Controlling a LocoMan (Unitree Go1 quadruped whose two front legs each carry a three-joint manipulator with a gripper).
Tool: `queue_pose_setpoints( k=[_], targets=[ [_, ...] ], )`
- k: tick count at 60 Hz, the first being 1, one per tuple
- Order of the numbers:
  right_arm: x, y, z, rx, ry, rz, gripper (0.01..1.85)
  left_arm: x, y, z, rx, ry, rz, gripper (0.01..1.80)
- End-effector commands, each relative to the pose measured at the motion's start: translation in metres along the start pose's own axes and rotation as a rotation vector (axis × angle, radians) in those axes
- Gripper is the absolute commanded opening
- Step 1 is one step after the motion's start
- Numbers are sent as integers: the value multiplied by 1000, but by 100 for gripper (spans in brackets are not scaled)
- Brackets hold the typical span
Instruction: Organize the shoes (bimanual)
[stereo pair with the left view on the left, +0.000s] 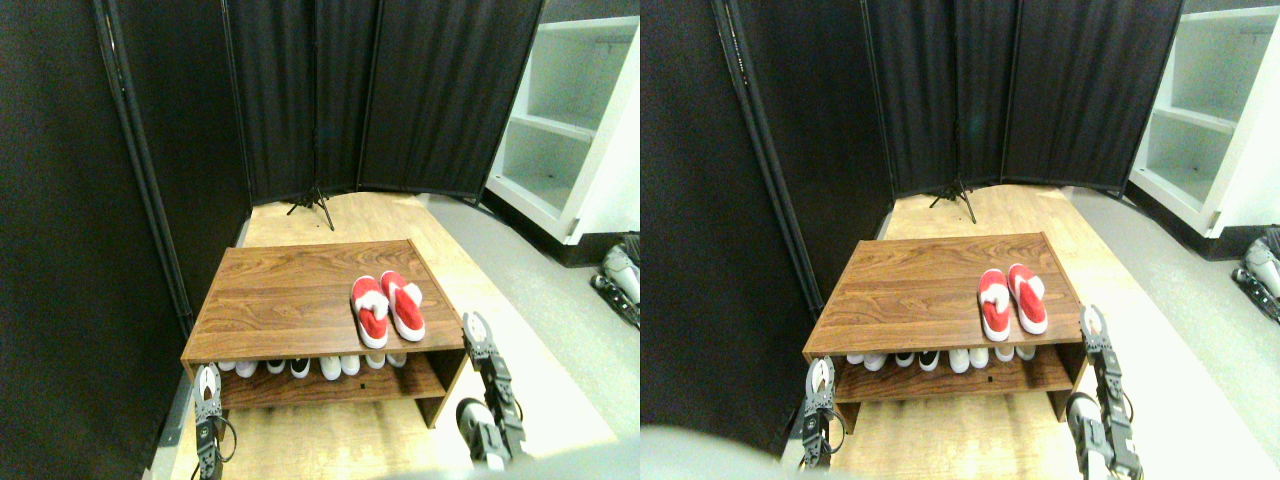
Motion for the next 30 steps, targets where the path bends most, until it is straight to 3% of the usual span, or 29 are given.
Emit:
queue_pose_setpoints(
  k=[1, 15, 30],
  targets=[
    [18, 0, -5, -5, -3, 9, 1, 0, -11, 3, -16, -9, -59, 1],
    [65, -12, -21, 8, 29, -91, 1, -4, -10, 7, 24, -3, -77, 1],
    [88, -27, -40, 70, 51, -200, 1, -7, -11, 9, 25, -19, -75, 1]
  ],
)
